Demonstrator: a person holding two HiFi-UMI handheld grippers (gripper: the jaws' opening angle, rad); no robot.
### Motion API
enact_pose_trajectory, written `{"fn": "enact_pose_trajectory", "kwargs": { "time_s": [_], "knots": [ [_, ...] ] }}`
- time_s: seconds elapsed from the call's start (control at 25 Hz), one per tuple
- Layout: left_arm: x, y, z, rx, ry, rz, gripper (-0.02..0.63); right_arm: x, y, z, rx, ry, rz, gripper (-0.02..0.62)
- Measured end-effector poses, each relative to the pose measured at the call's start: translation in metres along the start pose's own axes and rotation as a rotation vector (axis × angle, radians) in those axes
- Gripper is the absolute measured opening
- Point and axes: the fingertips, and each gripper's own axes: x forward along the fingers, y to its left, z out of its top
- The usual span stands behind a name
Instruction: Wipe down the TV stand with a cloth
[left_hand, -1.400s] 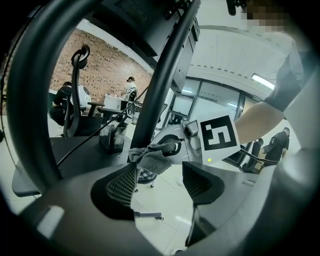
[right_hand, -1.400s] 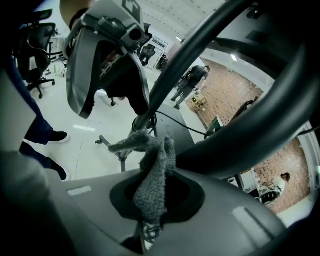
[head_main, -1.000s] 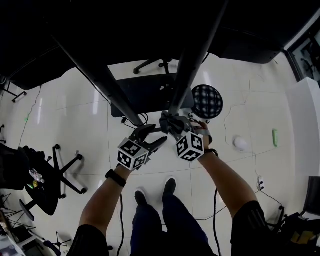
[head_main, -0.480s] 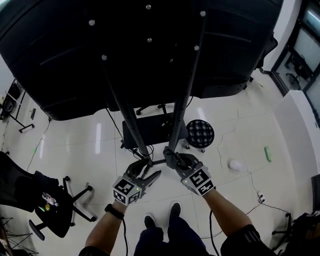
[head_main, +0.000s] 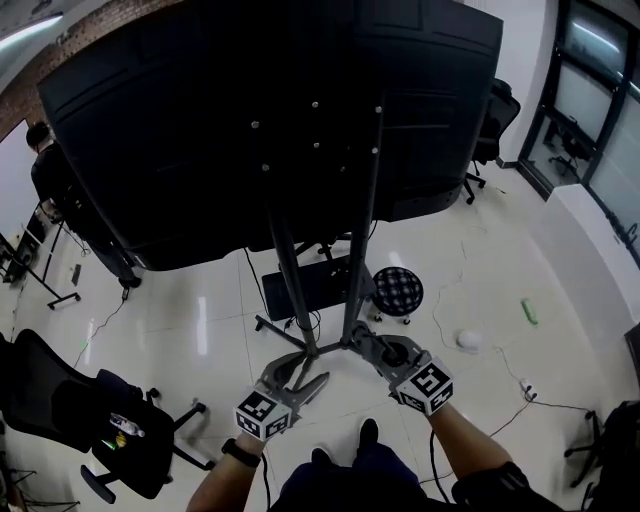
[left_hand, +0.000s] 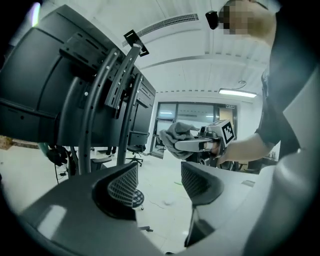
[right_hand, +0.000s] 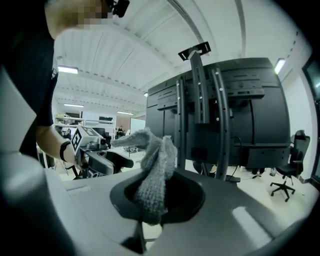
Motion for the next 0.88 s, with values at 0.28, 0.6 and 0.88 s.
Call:
{"fn": "enact_pose_trajectory", "kwargs": {
  "time_s": [0.28, 0.6, 0.88],
  "knots": [
    [-0.048, -0.031, 0.022, -0.048, -0.052, -0.015, 0.291, -0.041, 0.035, 0.037, 0.039, -0.074, -0.066, 0.026],
    [-0.067, -0.069, 0.05, -0.074, -0.082, -0.046, 0.275, -0.078, 0.067, 0.059, 0.024, -0.12, -0.018, 0.025],
    [-0.051, -0.093, 0.056, -0.033, -0.078, -0.033, 0.264, -0.103, 0.064, 0.055, 0.015, -0.087, 0.054, 0.025]
  ]
}}
